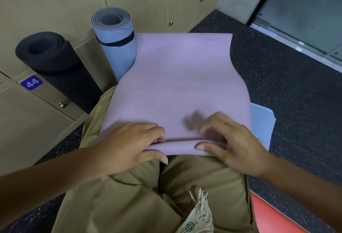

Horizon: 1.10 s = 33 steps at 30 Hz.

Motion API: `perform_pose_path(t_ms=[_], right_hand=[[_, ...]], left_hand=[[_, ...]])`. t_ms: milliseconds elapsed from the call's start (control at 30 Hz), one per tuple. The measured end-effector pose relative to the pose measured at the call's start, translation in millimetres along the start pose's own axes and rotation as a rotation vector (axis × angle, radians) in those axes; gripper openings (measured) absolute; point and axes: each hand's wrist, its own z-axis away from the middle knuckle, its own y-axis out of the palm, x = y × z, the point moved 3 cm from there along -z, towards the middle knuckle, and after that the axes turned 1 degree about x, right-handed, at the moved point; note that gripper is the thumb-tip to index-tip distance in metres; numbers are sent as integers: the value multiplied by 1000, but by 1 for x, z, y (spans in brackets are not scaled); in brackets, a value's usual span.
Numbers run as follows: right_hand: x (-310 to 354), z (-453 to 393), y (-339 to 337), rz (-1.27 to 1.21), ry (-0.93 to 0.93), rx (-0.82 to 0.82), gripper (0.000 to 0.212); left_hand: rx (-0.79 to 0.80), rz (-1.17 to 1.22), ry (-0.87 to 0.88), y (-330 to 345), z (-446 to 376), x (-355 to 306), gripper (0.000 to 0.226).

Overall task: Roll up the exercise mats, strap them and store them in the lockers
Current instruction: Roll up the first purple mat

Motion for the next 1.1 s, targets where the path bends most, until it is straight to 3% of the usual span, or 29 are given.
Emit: perform_pose_path(t_ms=[100,333,467,633,733,867,967,1100], right_hand=[[-1,-1,-4,-75,82,-74,41],[-9,-8,-3,-92,43,-89,41],[-24,-16,-4,-158,80,-68,42],[-35,-26,-4,-224,99,-43,40],[-39,-33,-4,-232,80,-19,38],[-38,-34,-5,-277,96,20,36],[-36,-34,-5,-261,88,20,35],[-33,-37,-8,-255,134,66,29]], left_hand=[[8,-52,44,0,-5,0,49],[135,314,-127,-8,-26,17,39],[69,348,-133,-16,-37,26,45],[-44,226,-1,-13,-37,33,46],[-183,6,189,-12,-35,27,42],[-234,-234,359,-9,-30,15,39],[-307,-360,310,0,-17,4,38],[-374,-308,230,-1,-10,-2,34]])
